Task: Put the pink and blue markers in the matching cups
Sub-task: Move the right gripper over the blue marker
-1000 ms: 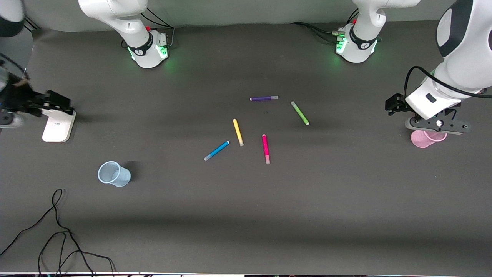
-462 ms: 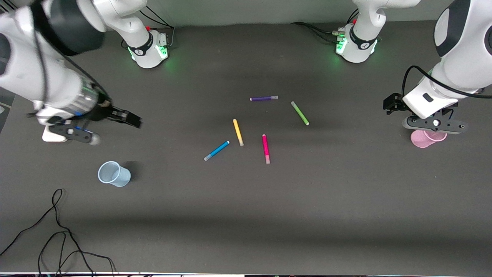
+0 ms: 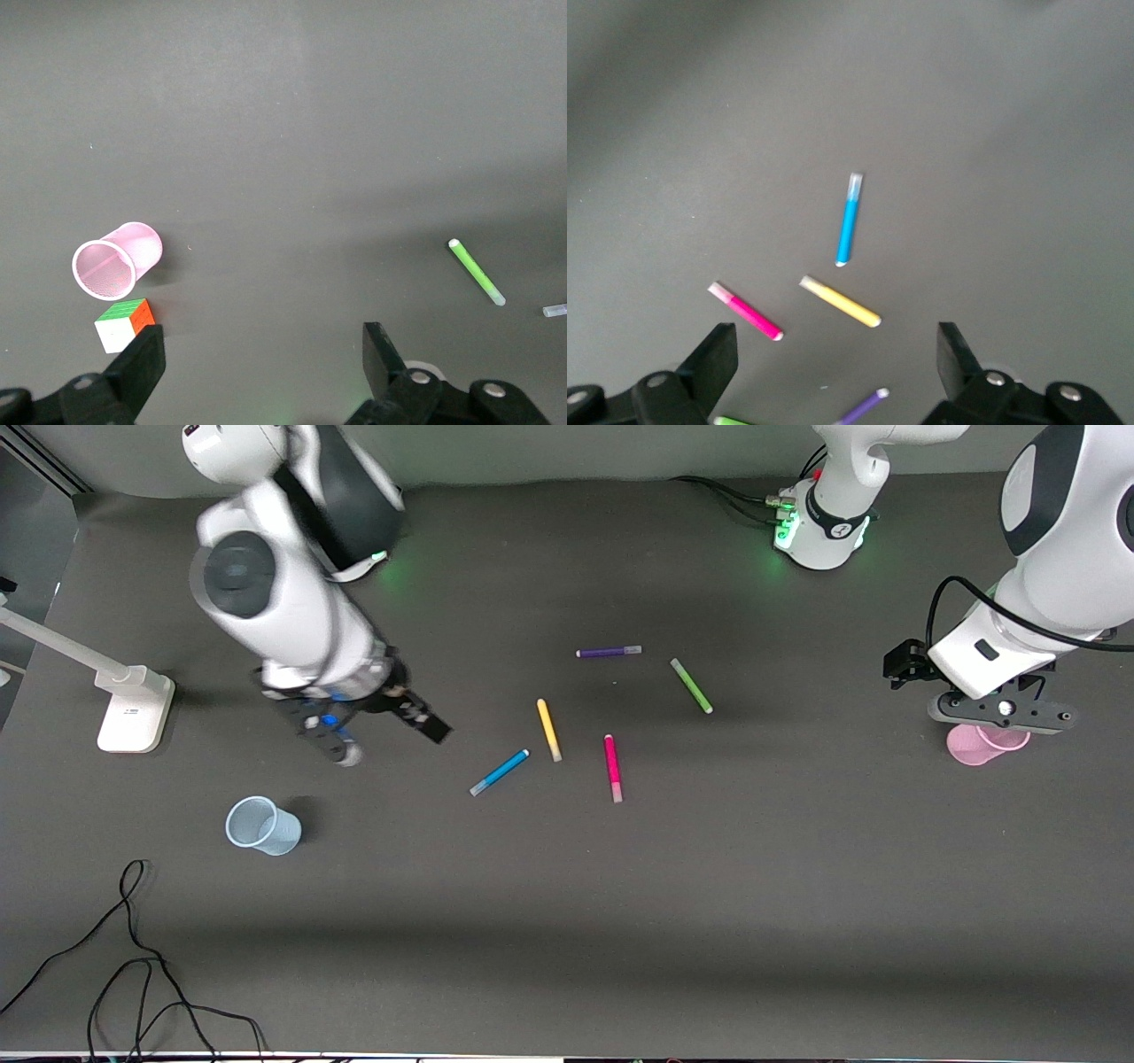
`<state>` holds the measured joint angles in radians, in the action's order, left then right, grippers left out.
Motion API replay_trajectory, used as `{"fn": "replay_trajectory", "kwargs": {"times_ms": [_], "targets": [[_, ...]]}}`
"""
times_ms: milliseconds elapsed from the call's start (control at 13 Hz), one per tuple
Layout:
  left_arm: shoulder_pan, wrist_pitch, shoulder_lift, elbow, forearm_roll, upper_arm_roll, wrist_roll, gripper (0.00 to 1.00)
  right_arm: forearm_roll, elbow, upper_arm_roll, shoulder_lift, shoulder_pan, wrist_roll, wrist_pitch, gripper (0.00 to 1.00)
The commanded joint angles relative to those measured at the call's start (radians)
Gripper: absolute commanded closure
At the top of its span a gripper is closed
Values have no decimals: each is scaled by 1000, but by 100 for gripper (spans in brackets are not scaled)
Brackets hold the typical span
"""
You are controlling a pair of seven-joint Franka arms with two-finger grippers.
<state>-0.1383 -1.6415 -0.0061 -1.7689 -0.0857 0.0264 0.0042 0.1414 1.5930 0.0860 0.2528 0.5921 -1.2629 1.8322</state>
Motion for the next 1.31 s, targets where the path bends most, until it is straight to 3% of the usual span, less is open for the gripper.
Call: {"fn": "replay_trajectory", "kwargs": {"times_ms": [0,231,692,1231], "targets": [[-15,14,-8,3,7,-14,0,1,0,-94,14,90,83,-224,4,0],[-14,14,-8,3,7,-14,2,1,-16,-120,12,125,123,-358,4,0],[-12,14,-8,3,7,-14,3,1,-22,-33,15,118,143,-375,13,0],[-12,15,-6,3,9,-14,4,1,-43,248,18,141,150,-374,378,0]]}}
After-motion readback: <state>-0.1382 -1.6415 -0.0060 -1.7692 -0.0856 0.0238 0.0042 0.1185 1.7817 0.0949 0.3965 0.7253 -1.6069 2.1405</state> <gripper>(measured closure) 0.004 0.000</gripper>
